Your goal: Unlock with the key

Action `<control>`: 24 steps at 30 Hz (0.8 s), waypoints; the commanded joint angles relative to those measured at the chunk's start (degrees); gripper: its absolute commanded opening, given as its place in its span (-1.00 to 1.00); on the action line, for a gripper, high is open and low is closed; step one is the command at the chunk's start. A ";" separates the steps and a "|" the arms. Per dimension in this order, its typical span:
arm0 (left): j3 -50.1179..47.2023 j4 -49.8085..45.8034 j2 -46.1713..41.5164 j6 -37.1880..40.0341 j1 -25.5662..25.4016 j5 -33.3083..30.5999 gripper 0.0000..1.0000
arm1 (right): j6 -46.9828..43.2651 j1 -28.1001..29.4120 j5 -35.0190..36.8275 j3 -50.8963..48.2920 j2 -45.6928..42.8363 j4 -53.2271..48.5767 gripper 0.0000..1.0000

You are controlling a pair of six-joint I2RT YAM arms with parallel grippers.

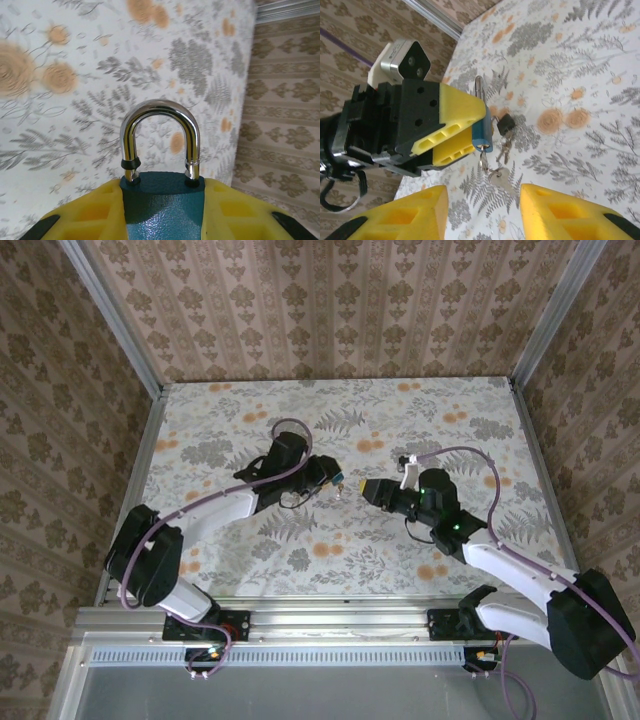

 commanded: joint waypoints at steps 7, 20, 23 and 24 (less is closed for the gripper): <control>6.28 -9.87 3.12 -3.83 -0.96 -0.36 -0.64 | -1.81 4.20 6.03 -3.41 3.85 7.71 0.05; 10.04 -8.98 5.70 -5.47 -2.34 2.81 -0.62 | -0.70 7.58 10.47 -2.55 13.38 20.06 0.02; 10.44 -8.33 5.93 -5.87 -2.58 3.45 -0.62 | -0.62 7.59 11.68 -2.15 14.45 20.49 0.00; 10.52 -8.10 5.88 -6.11 -2.66 3.69 -0.62 | -0.59 7.59 12.01 -2.11 14.81 20.80 0.00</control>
